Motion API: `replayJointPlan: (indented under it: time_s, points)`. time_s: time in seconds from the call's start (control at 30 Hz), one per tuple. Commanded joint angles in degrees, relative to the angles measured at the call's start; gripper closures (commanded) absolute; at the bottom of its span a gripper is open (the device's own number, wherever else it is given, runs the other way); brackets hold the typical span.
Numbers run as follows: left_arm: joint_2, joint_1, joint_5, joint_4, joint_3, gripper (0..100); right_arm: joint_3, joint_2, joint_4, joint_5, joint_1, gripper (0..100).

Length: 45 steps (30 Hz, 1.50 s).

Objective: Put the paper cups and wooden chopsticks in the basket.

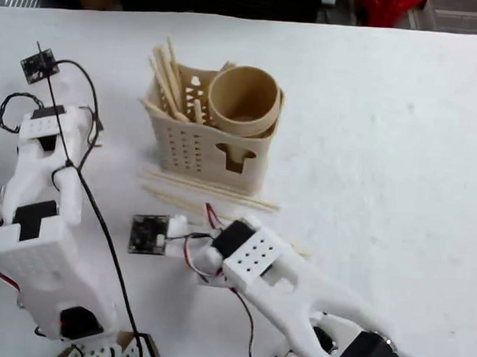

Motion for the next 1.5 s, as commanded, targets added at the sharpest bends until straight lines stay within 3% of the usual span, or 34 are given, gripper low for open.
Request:
replayJointPlan:
  time_s: [0.0, 0.37, 0.57, 0.73, 1.17, 1.37, 1.47]
  points:
    - [-0.57, -0.4, 0.09, -0.62, -2.46, 88, 1.85, -1.54, -4.0, 0.79, 1.89, 82.9]
    - [-0.57, -0.4, 0.09, -0.62, -2.29, 88, -2.73, 13.32, -6.73, 3.25, 6.37, 83.0]
    - [-0.57, -0.4, 0.09, -0.62, -2.29, 88, -4.66, 16.4, -6.73, 3.16, 6.64, 94.5]
    - [-0.57, -0.4, 0.09, -0.62, -2.37, 88, -4.66, 16.4, -6.64, 3.08, 6.64, 97.5]
    - [-0.48, -0.4, 0.09, -0.88, -2.37, 88, -5.01, 2.77, -1.54, -3.6, 7.52, 97.5]
    - [-0.48, -0.31, 0.09, -0.88, -2.37, 88, -0.88, -4.18, -1.71, -3.25, 7.43, 96.9]
    - [-0.48, -0.31, 0.09, -0.88, -2.29, 88, -0.7, -2.51, -2.24, -3.25, 6.02, 92.2]
